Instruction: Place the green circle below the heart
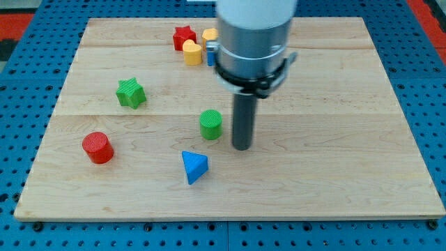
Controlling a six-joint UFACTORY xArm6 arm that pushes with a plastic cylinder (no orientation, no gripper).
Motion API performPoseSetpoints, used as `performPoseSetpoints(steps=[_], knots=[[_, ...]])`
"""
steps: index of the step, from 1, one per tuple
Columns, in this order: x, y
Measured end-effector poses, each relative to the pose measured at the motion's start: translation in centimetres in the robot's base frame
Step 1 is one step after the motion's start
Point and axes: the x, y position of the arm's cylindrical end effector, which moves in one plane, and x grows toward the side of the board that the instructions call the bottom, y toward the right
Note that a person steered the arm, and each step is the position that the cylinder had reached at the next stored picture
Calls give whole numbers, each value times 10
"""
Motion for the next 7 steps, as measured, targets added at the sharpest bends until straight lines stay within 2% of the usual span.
performPoseSetpoints(steps=[1, 3, 4, 5, 6, 7], knots=[[-22, -50], [-78, -26], [-78, 24], [-107, -7], [-105, -23], [-64, -23]])
